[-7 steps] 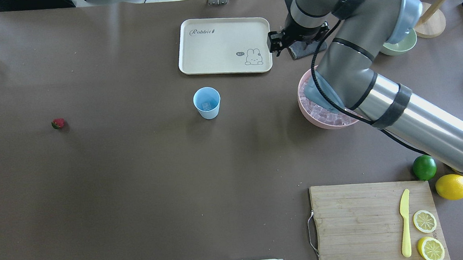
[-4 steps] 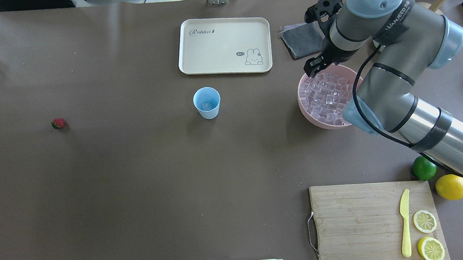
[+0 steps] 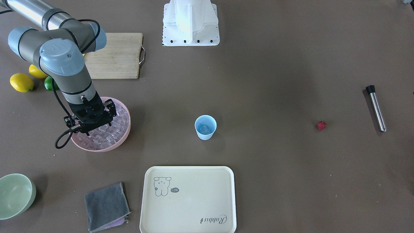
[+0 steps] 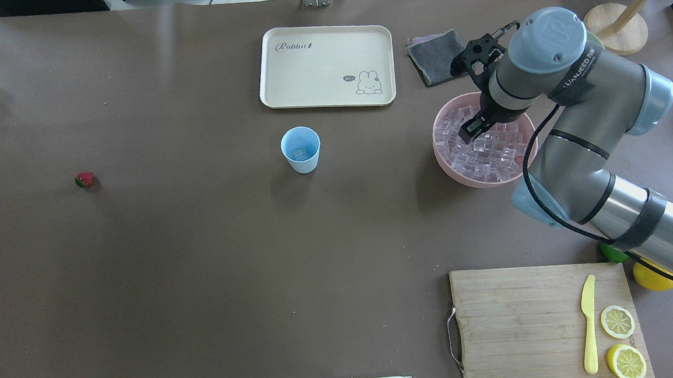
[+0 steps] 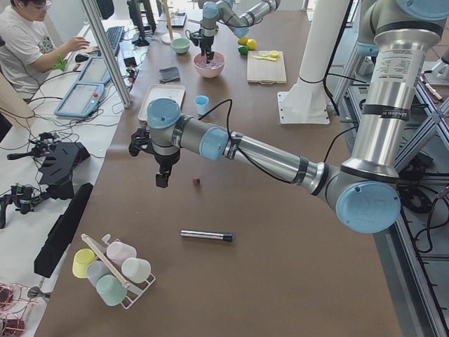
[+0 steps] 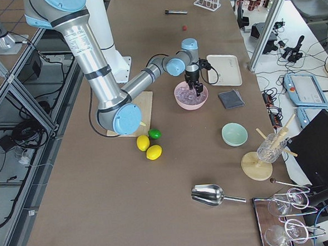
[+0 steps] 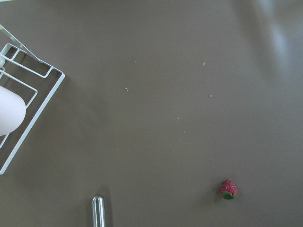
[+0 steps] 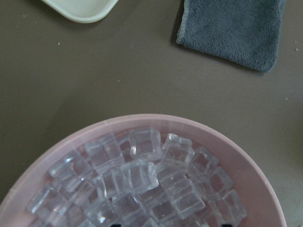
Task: Mash ice and strawberries in cup
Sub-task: 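Lower the right gripper into the pink bowl and grasp an ice cube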
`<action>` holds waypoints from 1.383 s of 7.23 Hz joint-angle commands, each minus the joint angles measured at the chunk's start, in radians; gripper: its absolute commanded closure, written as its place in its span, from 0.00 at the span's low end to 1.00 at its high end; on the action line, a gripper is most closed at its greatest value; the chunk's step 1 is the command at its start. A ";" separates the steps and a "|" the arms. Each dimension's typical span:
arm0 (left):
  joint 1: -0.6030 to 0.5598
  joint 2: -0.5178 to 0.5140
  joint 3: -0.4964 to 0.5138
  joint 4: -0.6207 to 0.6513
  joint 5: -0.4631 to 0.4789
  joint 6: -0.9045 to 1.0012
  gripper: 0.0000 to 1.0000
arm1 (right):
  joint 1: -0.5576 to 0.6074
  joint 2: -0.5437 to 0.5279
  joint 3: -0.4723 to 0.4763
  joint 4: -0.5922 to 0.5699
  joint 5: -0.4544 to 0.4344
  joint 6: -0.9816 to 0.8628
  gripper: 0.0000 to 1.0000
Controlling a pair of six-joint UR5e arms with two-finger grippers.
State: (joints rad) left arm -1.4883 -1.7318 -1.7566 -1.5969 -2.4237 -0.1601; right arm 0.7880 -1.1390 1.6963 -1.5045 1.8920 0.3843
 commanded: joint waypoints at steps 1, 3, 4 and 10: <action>-0.001 0.006 -0.014 0.002 0.000 -0.004 0.02 | -0.036 -0.018 -0.007 0.023 -0.049 -0.009 0.23; 0.000 -0.003 -0.001 0.002 0.000 -0.004 0.02 | -0.047 -0.019 -0.009 0.023 -0.048 -0.010 0.23; 0.000 -0.008 0.000 0.002 0.000 -0.004 0.02 | -0.047 -0.019 -0.010 0.023 -0.050 -0.010 0.23; 0.003 -0.009 -0.001 0.002 0.000 -0.006 0.02 | -0.055 -0.021 -0.012 0.023 -0.051 0.005 0.60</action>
State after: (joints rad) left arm -1.4849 -1.7405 -1.7574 -1.5954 -2.4237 -0.1657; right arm 0.7350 -1.1596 1.6823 -1.4817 1.8410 0.3834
